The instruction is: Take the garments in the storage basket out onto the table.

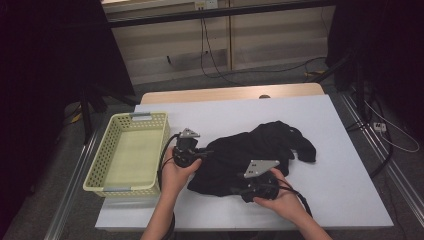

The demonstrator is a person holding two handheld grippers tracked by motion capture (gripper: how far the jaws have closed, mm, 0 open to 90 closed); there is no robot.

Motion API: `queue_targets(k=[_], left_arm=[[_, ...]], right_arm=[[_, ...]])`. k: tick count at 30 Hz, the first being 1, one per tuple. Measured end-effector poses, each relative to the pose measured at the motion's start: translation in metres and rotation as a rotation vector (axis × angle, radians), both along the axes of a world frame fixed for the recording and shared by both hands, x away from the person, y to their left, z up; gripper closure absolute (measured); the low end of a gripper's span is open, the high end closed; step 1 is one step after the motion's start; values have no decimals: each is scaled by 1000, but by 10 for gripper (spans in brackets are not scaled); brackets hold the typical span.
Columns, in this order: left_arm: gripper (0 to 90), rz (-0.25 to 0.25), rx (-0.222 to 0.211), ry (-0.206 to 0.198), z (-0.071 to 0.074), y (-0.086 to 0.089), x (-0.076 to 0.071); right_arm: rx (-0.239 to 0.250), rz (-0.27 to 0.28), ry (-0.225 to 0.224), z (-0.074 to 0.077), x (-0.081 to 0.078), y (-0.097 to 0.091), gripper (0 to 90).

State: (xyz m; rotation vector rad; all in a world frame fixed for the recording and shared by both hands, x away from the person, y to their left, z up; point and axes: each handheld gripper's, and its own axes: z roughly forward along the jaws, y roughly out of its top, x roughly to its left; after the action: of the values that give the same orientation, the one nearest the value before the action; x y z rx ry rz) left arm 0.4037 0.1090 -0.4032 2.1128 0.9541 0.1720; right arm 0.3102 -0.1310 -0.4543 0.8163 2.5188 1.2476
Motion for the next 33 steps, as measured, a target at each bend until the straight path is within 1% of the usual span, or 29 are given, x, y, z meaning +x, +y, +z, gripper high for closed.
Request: queue_targets(k=[2,4,7,8,9,11,12,15,18,21,22,23,24,25,26,27,29,31,32,33], left_arm=[[732,7,0,-2,0,2,0],[732,6,-1,0,0,3,1],[733,8,-3,-3,0,2,1],[732,6,-2,-2,0,2,0],[733,6,-4,-2,0,2,0],[732,8,-3,-4,0,2,0],[732,8,0,-5,0,2,0],[732,11,2,-2,0,4,1],[733,12,1,4,-2,5,2],[731,15,1,12,-5,5,3],[731,3,11,20,-5,5,3],[731,6,4,15,-7,4,3],[731,-3,4,20,-7,3,3],[730,-18,14,34,-7,2,3],[728,-12,13,21,-9,0,2],[723,-8,9,27,-9,-1,2],[710,-11,13,28,-10,-1,3],[692,-1,13,22,-9,-1,3],[681,-5,22,20,-8,0,4],[681,-2,25,15,-8,0,4]], right_arm=[[-31,18,-2,-3,-2,4,498],[-45,30,1,-6,-2,6,510],[-39,19,-4,-6,-2,4,630],[-33,4,4,-6,-1,2,684],[-28,-1,9,-6,0,1,718],[-27,8,6,-6,0,-1,842],[-27,8,4,-6,0,-2,860],[-10,2,19,-5,1,-6,886],[26,-10,33,2,1,-21,891],[46,-26,19,10,-5,-42,891],[55,-38,19,12,-8,-49,891],[61,-44,17,14,-11,-57,891],[74,-49,17,15,-15,-64,892],[78,-56,19,17,-19,-72,900],[73,-61,13,17,-23,-79,900],[66,-72,10,19,-27,-87,900],[75,-93,7,19,-33,-100,900],[81,-128,5,19,-34,-109,900],[93,-128,2,20,-34,-110,898],[108,-124,-4,20,-33,-108,869]])
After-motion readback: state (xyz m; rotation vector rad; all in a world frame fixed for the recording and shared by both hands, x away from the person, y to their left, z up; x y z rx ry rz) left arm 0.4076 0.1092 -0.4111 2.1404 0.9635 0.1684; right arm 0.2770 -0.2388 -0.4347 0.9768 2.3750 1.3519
